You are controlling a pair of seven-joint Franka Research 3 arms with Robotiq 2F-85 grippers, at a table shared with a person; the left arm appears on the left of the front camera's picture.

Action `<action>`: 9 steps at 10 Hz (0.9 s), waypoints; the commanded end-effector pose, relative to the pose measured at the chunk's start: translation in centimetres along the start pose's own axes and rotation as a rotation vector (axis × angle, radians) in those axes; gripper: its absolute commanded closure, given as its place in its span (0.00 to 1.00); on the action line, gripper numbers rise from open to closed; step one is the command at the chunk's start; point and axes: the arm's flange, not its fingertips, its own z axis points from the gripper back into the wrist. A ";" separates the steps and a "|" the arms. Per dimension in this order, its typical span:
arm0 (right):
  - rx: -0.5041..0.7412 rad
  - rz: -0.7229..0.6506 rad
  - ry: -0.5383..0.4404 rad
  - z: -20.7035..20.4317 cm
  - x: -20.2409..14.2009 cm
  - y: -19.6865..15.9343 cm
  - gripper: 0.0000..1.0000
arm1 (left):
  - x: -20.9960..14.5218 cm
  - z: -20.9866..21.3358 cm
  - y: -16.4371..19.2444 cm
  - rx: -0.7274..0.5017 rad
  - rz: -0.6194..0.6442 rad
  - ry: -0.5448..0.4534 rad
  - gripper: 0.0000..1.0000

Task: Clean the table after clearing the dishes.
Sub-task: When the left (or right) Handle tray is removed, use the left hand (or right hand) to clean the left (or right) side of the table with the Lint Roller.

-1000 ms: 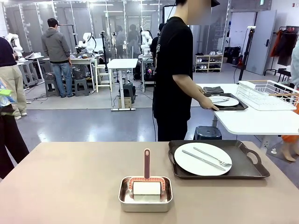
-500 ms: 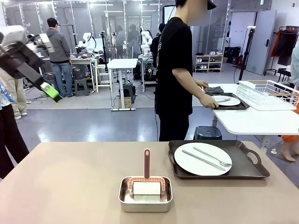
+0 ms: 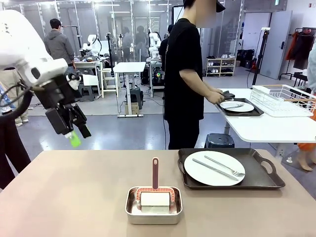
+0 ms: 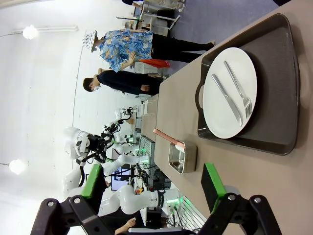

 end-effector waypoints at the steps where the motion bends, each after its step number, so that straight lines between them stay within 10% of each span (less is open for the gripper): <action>1: 0.001 0.007 -0.001 0.0 -0.1 0.4 0.00 | -1.0 0.2 -1.5 0.036 0.013 -0.062 0.00; 9: 0.001 0.007 -0.001 0.0 -0.1 0.4 0.00 | 4.3 -1.4 -0.1 0.057 -0.011 0.029 0.00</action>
